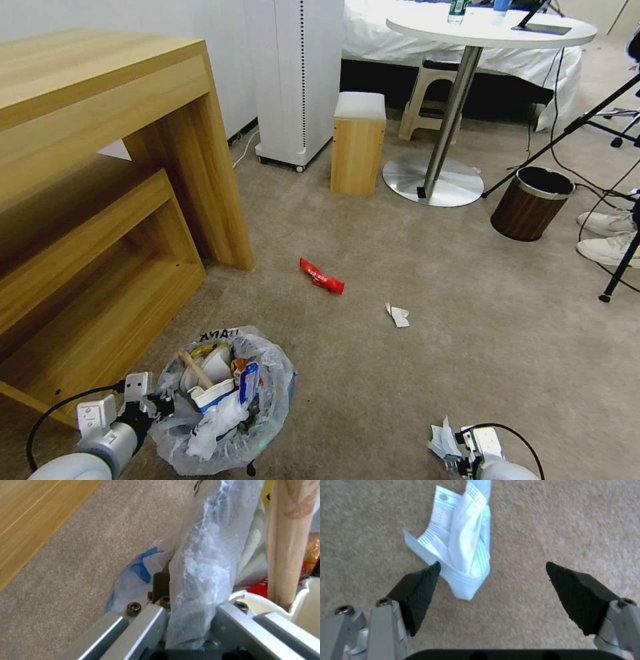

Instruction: Pick up the trash bin and place the garbage on the floor into it.

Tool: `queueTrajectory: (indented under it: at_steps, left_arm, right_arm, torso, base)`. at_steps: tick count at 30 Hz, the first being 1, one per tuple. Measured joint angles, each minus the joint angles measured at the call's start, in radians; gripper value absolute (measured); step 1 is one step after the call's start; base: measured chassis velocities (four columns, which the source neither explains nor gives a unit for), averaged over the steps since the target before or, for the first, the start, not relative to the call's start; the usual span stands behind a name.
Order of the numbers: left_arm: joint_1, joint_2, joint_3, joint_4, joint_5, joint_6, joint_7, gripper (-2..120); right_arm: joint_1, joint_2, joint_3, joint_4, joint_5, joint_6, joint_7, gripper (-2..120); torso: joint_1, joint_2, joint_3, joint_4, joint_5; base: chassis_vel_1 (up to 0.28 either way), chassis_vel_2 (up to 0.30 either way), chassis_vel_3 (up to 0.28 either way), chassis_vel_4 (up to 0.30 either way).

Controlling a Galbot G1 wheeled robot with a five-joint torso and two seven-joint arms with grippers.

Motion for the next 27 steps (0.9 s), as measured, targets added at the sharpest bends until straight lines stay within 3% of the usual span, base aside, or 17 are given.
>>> queueTrajectory:
  at_steps: [16, 27]
  left_arm:
    - [0.023, -0.017, -0.008, -0.027, 0.007, -0.004, -0.001, 0]
    - [0.026, -0.022, -0.003, -0.037, 0.008, -0.008, 0.0, 0]
  right_arm:
    - [0.069, 0.014, -0.103, -0.066, -0.072, 0.072, -0.051, 78]
    - [0.064, 0.027, -0.126, -0.109, -0.118, 0.113, -0.07, 43]
  torso:
    - [0.0, 0.0, 0.0, 0.0, -0.0001]
    - [0.0, 0.0, 0.0, 0.0, -0.0001]
  base:
    - [0.0, 0.0, 0.0, 0.0]
    - [0.0, 0.0, 0.0, 0.0]
